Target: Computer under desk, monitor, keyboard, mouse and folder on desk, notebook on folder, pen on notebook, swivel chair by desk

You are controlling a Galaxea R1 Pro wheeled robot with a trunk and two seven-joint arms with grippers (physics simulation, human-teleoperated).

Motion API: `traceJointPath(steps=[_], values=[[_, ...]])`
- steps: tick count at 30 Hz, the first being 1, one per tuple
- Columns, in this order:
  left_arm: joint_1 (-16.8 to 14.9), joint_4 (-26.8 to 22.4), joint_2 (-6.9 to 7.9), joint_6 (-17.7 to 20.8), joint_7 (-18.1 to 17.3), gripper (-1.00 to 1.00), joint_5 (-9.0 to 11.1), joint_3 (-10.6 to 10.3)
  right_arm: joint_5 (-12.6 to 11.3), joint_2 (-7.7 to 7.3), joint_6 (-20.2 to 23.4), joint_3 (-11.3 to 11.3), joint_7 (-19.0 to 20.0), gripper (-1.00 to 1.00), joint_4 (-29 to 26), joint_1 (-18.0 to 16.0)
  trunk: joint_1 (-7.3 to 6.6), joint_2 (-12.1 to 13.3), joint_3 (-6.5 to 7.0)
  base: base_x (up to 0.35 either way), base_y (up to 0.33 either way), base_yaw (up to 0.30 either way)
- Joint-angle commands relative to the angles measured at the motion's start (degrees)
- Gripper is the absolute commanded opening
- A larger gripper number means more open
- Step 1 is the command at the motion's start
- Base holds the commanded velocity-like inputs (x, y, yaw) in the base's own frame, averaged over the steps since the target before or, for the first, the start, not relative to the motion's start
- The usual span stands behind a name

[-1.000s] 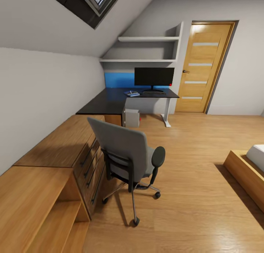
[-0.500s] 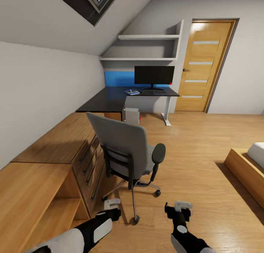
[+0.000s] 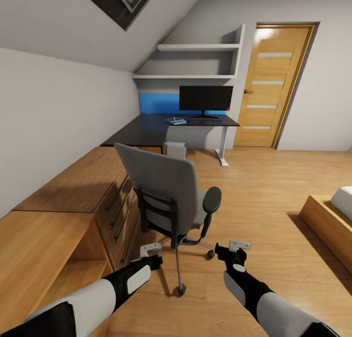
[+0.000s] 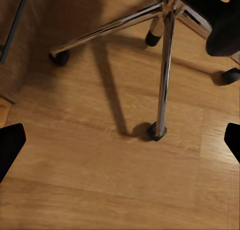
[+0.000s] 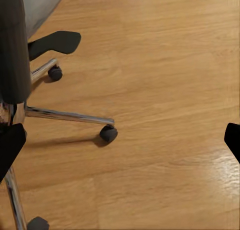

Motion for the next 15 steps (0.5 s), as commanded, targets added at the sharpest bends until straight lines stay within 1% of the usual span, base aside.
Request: traceJointPath(steps=[1, 4, 6, 7, 11, 15], values=[[-0.06, -0.07, 0.06, 0.15, 0.43, 1.00, 0.12, -0.33, -0.63, -0.02, -0.56, 0.52, -0.23, 1.00, -0.07, -0.02, 0.22, -0.44, -0.24, 0.000, 0.000, 0.000], [-0.07, -0.02, 0.11, 0.13, 0.56, 1.00, 0.07, -0.35, -0.59, -0.01, -1.37, 0.55, 0.01, 1.00, -0.16, 0.14, 0.88, -1.65, -0.78, 0.000, 0.000, 0.000], [-0.07, -0.02, 0.11, 0.12, 0.52, 1.00, 0.06, -0.35, -0.66, 0.09, -3.62, 0.58, 0.09, 1.00, -0.08, 0.15, 1.32, -2.45, -1.14, 0.000, 0.000, 0.000], [-0.07, -0.02, 0.06, 0.12, 0.49, 1.00, 0.06, -0.42, -0.77, 0.16, -9.68, 0.66, 0.10, 1.00, 0.18, 0.15, 1.54, -2.85, -1.31, 0.000, 0.000, 0.000], [-0.07, -0.02, -0.04, 0.12, 0.56, 1.00, 0.06, -0.49, -0.76, 0.24, -10.74, 0.69, 0.33, 1.00, 0.50, 0.15, 2.41, -4.45, -2.03, 0.000, 0.000, 0.000], [-0.07, -0.02, -0.13, 0.15, 0.57, 1.00, 0.06, -0.53, -0.71, 0.58, -10.89, 0.73, 0.46, 1.00, 1.54, 0.17, 3.29, -6.06, -2.75, 0.000, 0.000, 0.000]])
